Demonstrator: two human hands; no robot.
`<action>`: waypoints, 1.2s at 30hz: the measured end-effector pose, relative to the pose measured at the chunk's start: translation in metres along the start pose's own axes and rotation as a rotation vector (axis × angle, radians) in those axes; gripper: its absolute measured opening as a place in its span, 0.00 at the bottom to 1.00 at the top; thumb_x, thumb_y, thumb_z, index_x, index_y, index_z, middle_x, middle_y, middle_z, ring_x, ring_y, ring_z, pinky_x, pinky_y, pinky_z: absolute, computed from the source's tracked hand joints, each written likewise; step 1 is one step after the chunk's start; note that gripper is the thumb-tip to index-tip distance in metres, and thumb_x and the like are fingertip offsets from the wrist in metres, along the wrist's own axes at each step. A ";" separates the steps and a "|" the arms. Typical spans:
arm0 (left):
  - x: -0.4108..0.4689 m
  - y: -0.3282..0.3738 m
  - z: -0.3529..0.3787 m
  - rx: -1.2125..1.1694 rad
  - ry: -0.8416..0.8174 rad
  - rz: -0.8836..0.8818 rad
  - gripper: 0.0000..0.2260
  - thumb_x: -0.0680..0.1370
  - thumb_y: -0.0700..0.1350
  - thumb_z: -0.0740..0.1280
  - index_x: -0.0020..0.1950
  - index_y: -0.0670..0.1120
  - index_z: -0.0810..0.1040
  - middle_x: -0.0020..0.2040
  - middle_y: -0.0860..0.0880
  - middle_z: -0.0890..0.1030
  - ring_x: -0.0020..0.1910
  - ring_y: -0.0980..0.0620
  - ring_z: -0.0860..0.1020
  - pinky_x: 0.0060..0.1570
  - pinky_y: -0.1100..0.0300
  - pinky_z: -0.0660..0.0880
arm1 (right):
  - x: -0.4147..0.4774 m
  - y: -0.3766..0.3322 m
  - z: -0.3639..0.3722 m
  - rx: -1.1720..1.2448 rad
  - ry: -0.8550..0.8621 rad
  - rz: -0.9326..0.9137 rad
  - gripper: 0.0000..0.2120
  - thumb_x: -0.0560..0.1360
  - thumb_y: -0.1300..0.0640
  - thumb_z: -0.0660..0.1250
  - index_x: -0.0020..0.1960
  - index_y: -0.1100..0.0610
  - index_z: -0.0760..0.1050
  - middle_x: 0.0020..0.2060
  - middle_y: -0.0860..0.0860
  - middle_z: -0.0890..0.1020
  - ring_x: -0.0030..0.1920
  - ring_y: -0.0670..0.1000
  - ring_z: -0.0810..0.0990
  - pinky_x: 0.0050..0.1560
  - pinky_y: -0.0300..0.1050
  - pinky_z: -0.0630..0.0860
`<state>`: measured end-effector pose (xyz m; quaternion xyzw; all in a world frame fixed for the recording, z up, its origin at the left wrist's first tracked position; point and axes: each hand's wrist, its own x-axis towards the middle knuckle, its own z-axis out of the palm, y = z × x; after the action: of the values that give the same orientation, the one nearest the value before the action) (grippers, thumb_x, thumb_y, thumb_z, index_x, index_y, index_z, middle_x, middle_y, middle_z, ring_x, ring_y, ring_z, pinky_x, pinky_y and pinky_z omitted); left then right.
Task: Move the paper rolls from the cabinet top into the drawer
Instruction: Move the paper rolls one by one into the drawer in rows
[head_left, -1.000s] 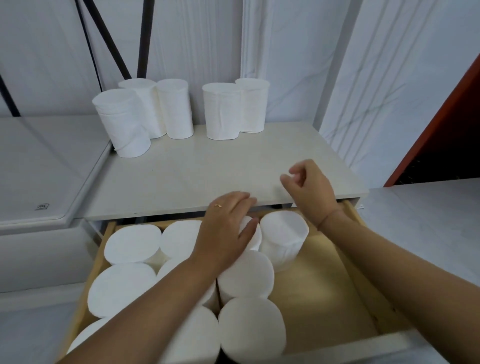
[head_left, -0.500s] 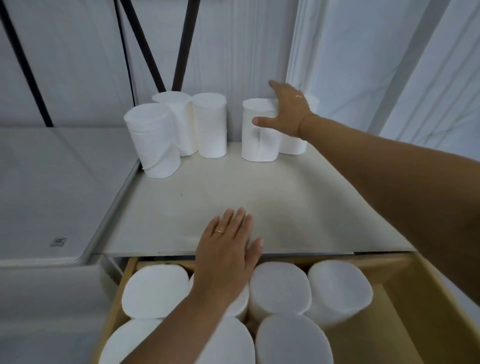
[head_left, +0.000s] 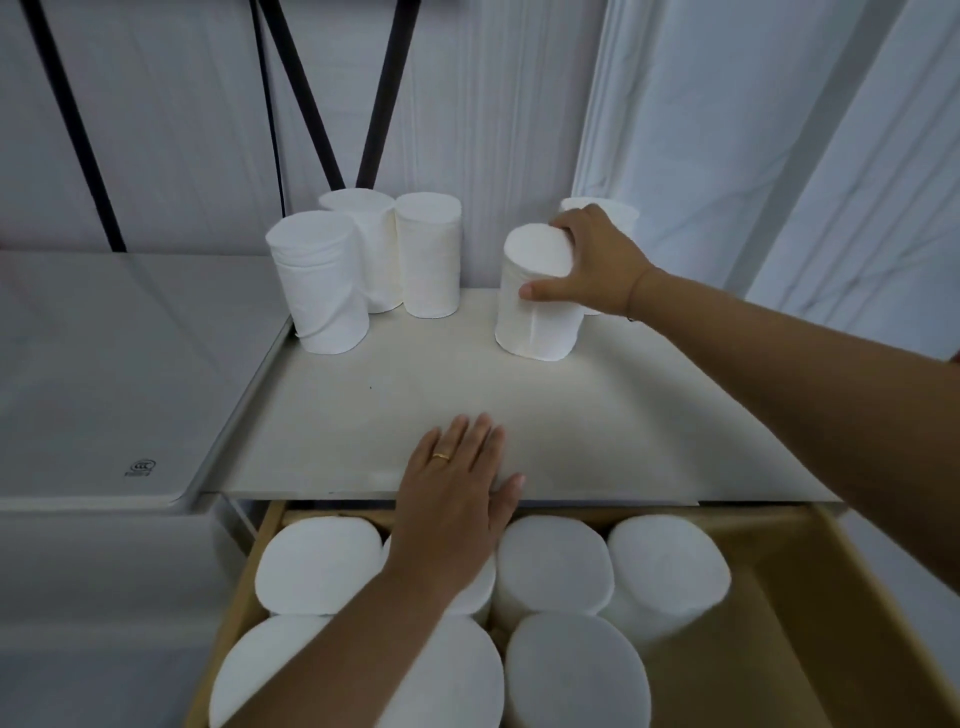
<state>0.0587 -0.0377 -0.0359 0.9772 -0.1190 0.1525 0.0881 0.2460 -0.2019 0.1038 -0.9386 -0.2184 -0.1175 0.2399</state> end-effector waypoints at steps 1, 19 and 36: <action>0.000 0.001 -0.002 0.008 0.005 -0.001 0.27 0.81 0.56 0.46 0.69 0.43 0.71 0.69 0.44 0.73 0.69 0.44 0.69 0.70 0.46 0.62 | -0.017 -0.001 -0.008 0.013 -0.021 -0.011 0.39 0.61 0.41 0.77 0.64 0.57 0.68 0.59 0.55 0.71 0.56 0.53 0.72 0.55 0.44 0.70; -0.053 0.110 0.029 -0.143 -0.364 0.281 0.35 0.73 0.68 0.35 0.77 0.53 0.44 0.77 0.56 0.41 0.71 0.61 0.33 0.71 0.55 0.32 | -0.305 0.083 -0.111 0.131 -0.214 0.272 0.34 0.54 0.32 0.74 0.56 0.36 0.65 0.55 0.37 0.69 0.55 0.40 0.71 0.46 0.32 0.70; -0.061 0.111 0.023 -0.133 -0.342 0.279 0.34 0.74 0.67 0.35 0.77 0.54 0.46 0.77 0.57 0.42 0.74 0.60 0.36 0.72 0.54 0.34 | -0.344 0.099 -0.019 0.216 -0.512 0.327 0.41 0.63 0.40 0.75 0.69 0.45 0.58 0.62 0.44 0.67 0.62 0.47 0.68 0.63 0.43 0.71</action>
<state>-0.0200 -0.1361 -0.0615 0.9549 -0.2759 -0.0129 0.1088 -0.0121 -0.4109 -0.0317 -0.9295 -0.1290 0.1865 0.2910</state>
